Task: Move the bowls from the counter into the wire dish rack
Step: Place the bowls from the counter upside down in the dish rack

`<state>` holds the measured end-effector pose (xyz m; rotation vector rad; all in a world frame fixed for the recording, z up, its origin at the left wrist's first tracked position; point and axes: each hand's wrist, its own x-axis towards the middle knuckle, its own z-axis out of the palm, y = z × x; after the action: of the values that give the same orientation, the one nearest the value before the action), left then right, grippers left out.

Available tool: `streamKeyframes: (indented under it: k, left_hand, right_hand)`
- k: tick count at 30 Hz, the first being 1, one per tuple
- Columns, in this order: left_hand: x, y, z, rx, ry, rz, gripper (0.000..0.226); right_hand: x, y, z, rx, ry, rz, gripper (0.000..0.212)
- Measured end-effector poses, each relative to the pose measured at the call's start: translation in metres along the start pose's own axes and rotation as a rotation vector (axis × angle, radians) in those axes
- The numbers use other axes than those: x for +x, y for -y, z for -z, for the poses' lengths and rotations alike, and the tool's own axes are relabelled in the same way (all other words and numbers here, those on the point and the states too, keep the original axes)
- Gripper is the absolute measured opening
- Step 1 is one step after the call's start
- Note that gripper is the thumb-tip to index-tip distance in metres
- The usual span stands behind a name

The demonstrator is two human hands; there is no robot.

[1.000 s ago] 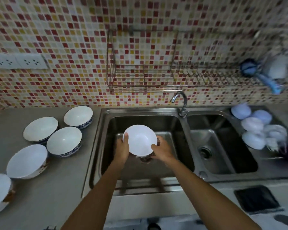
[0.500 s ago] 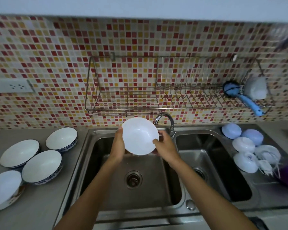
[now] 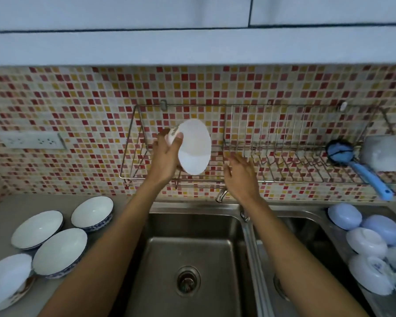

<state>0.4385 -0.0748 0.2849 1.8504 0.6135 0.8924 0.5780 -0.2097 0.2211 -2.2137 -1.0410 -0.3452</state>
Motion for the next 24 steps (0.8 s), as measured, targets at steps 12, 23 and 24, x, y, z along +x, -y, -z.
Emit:
streamKeyframes:
  k: [12, 23, 24]
  left_hand:
    - [0.036, 0.05, -0.072, 0.792, 0.202, -0.304, 0.1]
    - [0.055, 0.06, -0.091, 0.95, 0.295, -0.338, 0.093]
    - [0.055, 0.06, -0.091, 0.958, 0.304, -0.34, 0.093]
  right_hand:
    - [0.002, -0.021, -0.034, -0.393, -0.028, -0.03, 0.055]
    - [0.001, -0.018, -0.032, -0.369, -0.008, -0.033, 0.064]
    - [0.001, -0.018, -0.032, -0.369, -0.012, -0.035, 0.064]
